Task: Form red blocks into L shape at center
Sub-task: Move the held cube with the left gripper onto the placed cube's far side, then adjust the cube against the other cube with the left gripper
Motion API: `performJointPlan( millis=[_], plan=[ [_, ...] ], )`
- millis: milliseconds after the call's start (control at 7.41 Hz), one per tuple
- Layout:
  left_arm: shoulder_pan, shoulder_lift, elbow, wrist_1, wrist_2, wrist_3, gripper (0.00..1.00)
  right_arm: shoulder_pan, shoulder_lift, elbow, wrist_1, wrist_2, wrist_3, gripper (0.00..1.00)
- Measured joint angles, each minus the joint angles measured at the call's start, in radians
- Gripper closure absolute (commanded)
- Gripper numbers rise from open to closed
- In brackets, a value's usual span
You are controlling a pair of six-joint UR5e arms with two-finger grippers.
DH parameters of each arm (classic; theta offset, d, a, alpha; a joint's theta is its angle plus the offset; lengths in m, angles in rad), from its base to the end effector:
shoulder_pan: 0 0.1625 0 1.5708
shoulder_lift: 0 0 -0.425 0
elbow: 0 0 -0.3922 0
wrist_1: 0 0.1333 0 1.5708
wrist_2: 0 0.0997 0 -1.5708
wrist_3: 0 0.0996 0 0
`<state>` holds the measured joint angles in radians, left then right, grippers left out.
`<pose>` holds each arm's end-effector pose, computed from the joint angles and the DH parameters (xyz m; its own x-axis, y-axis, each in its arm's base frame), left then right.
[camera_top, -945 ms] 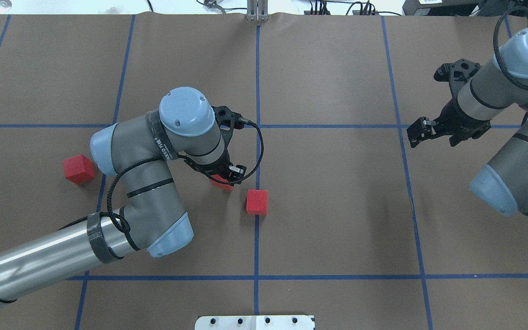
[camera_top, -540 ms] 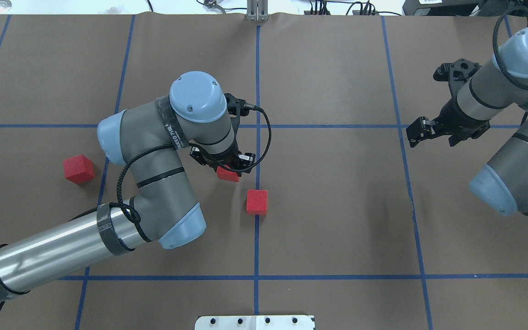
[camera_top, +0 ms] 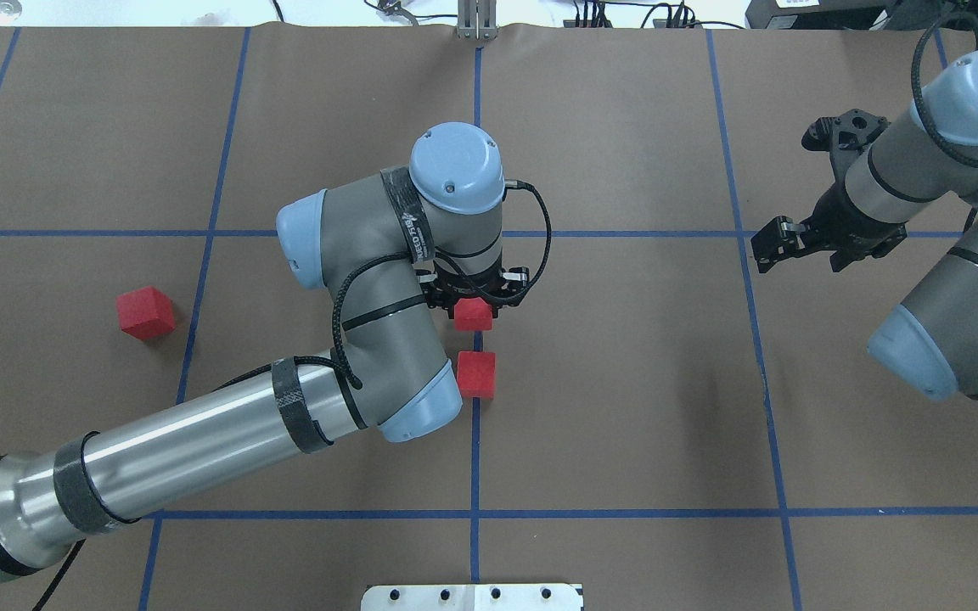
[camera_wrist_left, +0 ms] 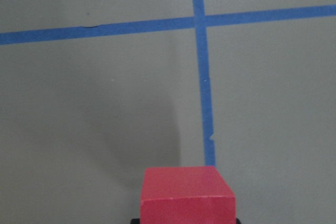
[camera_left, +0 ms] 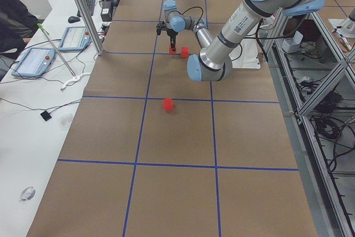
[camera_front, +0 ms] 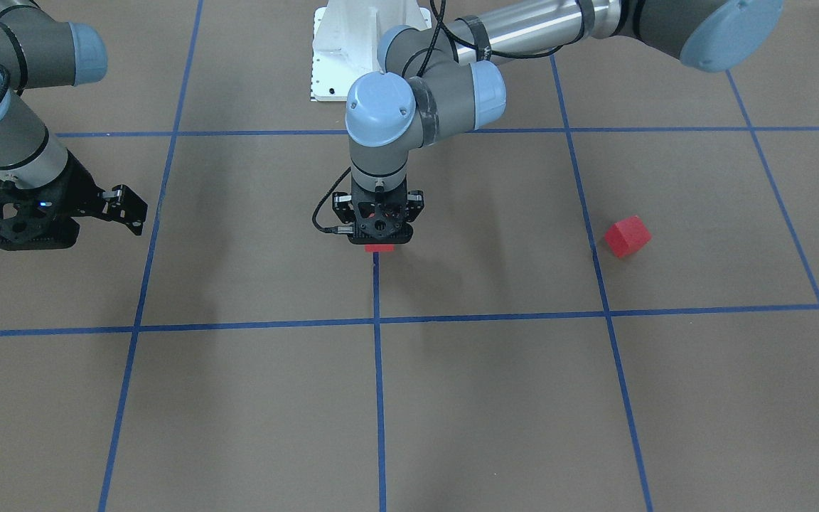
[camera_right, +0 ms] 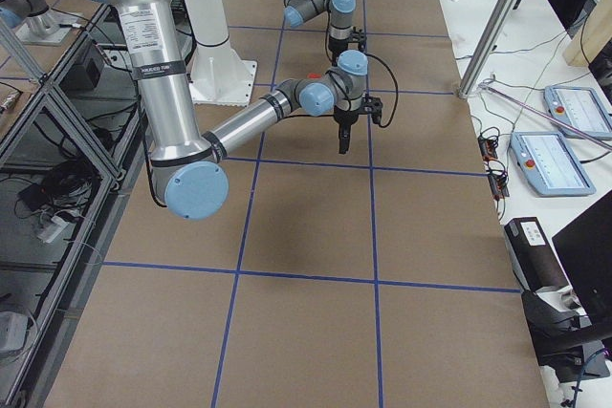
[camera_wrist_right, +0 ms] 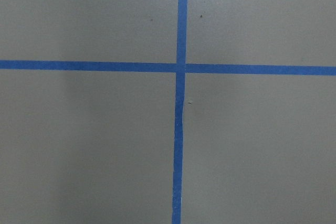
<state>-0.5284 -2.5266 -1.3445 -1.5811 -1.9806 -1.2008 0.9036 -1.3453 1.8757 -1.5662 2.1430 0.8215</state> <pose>0.6219 -0.4714 0.1466 0.6780 -0.0118 -0.7349 -0.0158 0.9994 -0.0306 -0.2853 -0.4904 0.3995 0.7232 -0.0073 0.6906 0.0041 1.0000 0.0062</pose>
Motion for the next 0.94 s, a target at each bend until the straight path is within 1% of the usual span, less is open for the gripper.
performJointPlan(
  millis=[405,945],
  plan=[
    [0.027,0.000,0.018,-0.002,0.002,-0.036,1.00,0.000,0.000,0.000,0.000,-0.001,0.001,0.01],
    [0.029,0.000,0.016,-0.004,0.002,-0.021,1.00,0.000,0.001,0.001,0.000,-0.001,0.001,0.01]
  ],
)
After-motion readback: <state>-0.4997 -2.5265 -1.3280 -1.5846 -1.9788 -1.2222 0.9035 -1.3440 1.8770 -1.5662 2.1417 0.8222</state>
